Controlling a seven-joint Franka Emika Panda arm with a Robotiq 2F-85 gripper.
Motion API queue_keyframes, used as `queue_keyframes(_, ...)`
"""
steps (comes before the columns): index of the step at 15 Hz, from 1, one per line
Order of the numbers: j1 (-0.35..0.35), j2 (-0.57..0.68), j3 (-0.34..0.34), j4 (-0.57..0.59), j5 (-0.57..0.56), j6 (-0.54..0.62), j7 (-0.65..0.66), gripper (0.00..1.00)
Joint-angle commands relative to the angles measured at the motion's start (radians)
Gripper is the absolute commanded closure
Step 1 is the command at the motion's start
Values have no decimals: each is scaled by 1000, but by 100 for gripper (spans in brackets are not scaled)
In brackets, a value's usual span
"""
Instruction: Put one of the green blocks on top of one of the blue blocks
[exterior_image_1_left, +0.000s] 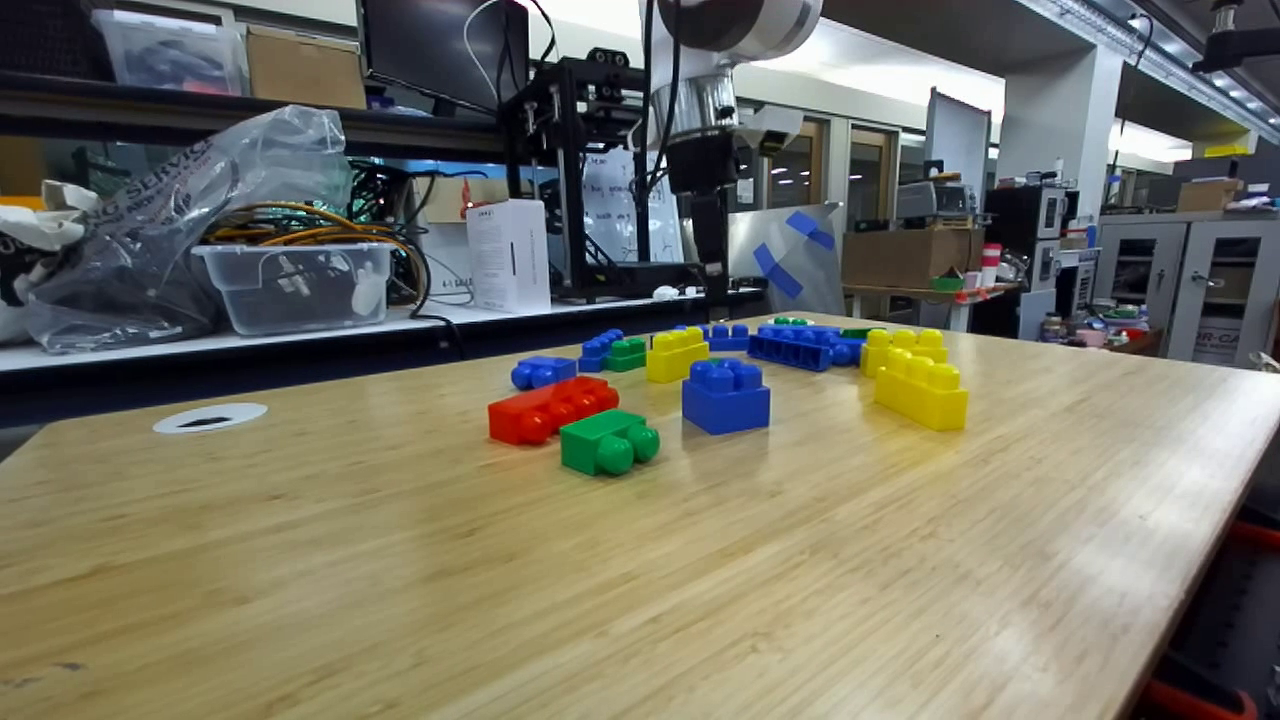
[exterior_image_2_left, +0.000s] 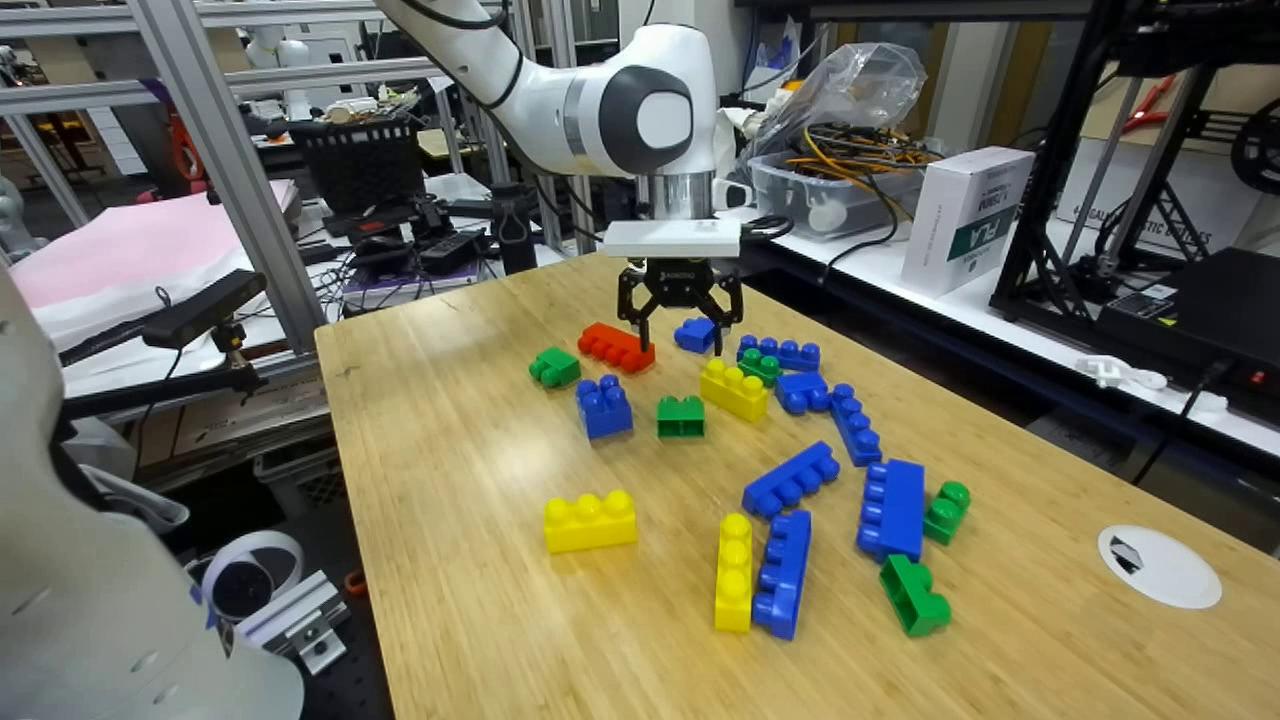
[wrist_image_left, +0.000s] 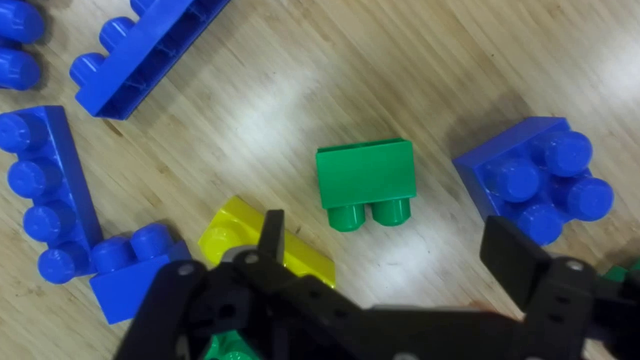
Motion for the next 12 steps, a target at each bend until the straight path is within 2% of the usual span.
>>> queue_keyframes(1,-6,36,9,21,-31,18,-32,0)
queue_keyframes(12,-11,172,2,88,-85,43,-21,0)
